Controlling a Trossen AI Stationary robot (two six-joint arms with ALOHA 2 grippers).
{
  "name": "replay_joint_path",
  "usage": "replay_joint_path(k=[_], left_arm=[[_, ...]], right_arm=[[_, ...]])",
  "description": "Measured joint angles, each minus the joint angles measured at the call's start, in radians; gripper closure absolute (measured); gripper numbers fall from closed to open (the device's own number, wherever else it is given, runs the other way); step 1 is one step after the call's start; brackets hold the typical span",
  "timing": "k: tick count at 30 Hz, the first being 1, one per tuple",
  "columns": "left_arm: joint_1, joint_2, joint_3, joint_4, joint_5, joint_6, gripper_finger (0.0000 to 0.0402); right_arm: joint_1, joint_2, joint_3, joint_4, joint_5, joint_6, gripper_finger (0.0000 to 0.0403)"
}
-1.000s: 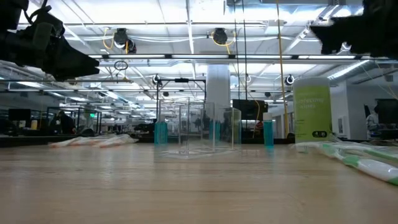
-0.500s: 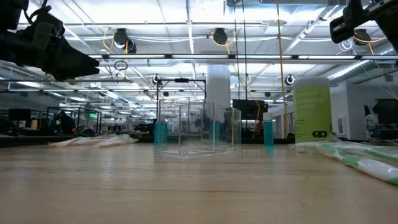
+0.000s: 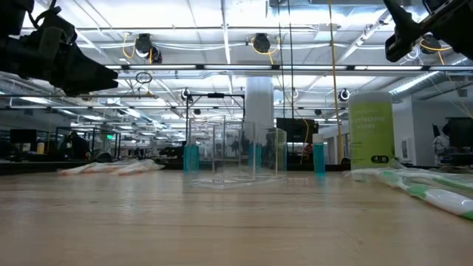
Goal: Pick & Place toothbrushing station
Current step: Put the green toothbrush into the transparent organizer
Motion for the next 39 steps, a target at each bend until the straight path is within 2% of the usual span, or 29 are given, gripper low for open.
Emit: replay_joint_path(k=[2,9,11,18,21,22,24,30,34,37,39], left_arm=[[0.0,0.0,0.0,0.0,0.0,0.0,0.0167],[0.0,0.0,0.0,0.0,0.0,0.0,0.0167],[0.0,0.0,0.0,0.0,0.0,0.0,0.0167],[0.0,0.0,0.0,0.0,0.0,0.0,0.0167],[0.0,0.0,0.0,0.0,0.0,0.0,0.0167],[0.0,0.0,0.0,0.0,0.0,0.0,0.0167],[0.0,0.0,0.0,0.0,0.0,0.0,0.0167],[0.0,0.0,0.0,0.0,0.0,0.0,0.0167],[0.0,0.0,0.0,0.0,0.0,0.0,0.0167],[0.0,0.0,0.0,0.0,0.0,0.0,0.0167],[0.0,0.0,0.0,0.0,0.001,0.0,0.0167]], right_arm=[[0.001,0.008,0.0,0.002,0.036,0.001,0.0156],[0.0,0.009,0.0,0.051,0.26,-0.006,0.0156],[-0.001,0.009,0.0,0.048,0.289,-0.017,0.0156],[0.0,0.016,0.002,0.047,0.27,0.011,0.0156],[0.032,0.043,0.022,0.052,0.122,0.116,0.0156],[0.059,0.065,0.031,0.048,0.083,0.137,0.0156],[0.136,0.12,0.053,0.049,0.078,0.137,0.0156],[0.404,0.389,0.18,0.0,0.228,0.021,0.0156],[0.547,0.593,0.364,-0.259,0.293,0.096,0.0156],[0.623,0.744,0.521,-0.495,0.345,0.269,0.0159],[0.66,0.832,0.599,-0.605,0.327,0.4,0.0165]])
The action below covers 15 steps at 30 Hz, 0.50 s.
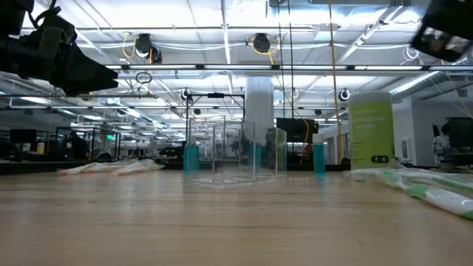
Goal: Pick & Place toothbrushing station
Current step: Put the green toothbrush into the transparent organizer
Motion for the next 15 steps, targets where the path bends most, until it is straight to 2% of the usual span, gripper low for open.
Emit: replay_joint_path(k=[4,8,15], left_arm=[[0.0,0.0,0.0,0.0,0.0,0.0,0.0167],[0.0,0.0,0.0,0.0,0.0,0.0,0.0167],[0.0,0.0,0.0,0.0,0.0,0.0,0.0167]], right_arm=[[0.052,0.145,0.066,-0.153,-0.117,0.374,0.0179],[0.099,0.245,0.067,-0.247,-0.13,0.726,0.0194],[0.106,0.351,0.067,-0.403,-0.147,1.047,0.0209]])
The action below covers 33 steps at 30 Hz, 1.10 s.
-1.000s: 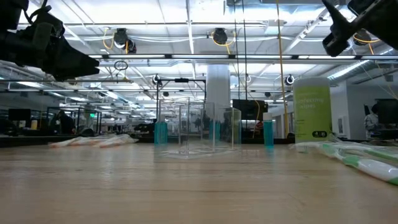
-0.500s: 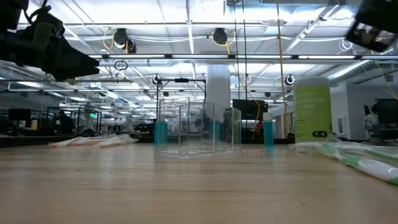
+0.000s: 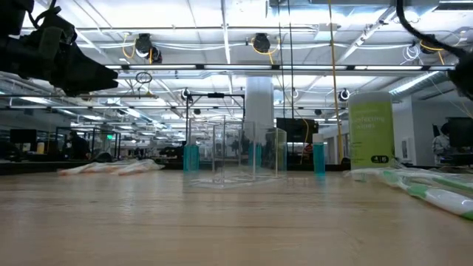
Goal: Pick & Place toothbrushing station
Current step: Put the green toothbrush into the transparent organizer
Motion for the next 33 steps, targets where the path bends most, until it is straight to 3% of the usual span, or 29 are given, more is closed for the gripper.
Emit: replay_joint_path(k=[7,16,33], left_arm=[[0.0,0.0,0.0,0.0,0.0,0.0,0.0167],[0.0,0.0,0.0,0.0,0.0,0.0,0.0167],[0.0,0.0,0.0,0.0,0.0,0.0,0.0167]], right_arm=[[0.0,0.066,0.0,-0.013,-0.002,0.158,0.0216],[0.0,0.131,0.004,-0.018,-0.005,0.216,0.0246],[0.0,0.135,0.003,-0.08,0.032,0.122,0.0393]])
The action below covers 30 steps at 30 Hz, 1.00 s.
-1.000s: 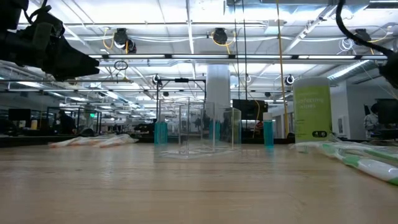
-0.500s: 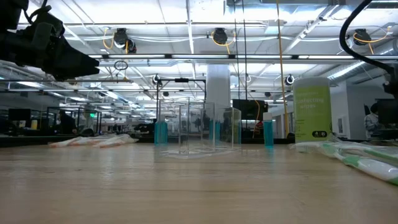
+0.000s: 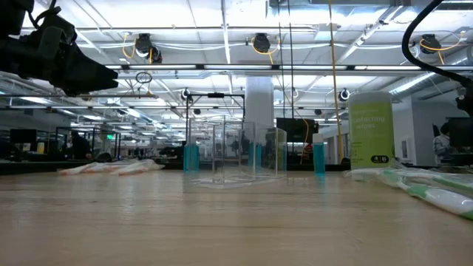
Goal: Pick & Place toothbrushing station
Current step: Put the green toothbrush into the transparent organizer
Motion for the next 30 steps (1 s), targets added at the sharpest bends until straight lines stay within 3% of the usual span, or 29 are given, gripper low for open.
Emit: replay_joint_path(k=[7,15,18,23,30], left_arm=[[0.0,0.0,0.0,0.0,0.0,0.0,0.0167],[0.0,0.0,0.0,0.0,0.0,0.0,0.0167],[0.0,0.0,0.0,0.0,0.0,0.0,0.0167],[0.0,0.0,0.0,0.0,0.0,0.0,0.0167],[0.0,0.0,0.0,0.0,0.0,0.0,0.0167]], right_arm=[[0.001,-0.044,-0.005,-0.032,0.044,-0.071,0.0394],[0.001,-0.205,-0.004,-0.023,0.077,-0.105,0.0401],[0.0,-0.262,-0.004,-0.022,0.164,-0.156,0.0401],[-0.026,-0.313,-0.004,0.017,0.417,-0.312,0.0401],[-0.119,-0.319,-0.003,0.229,0.659,-0.733,0.0401]])
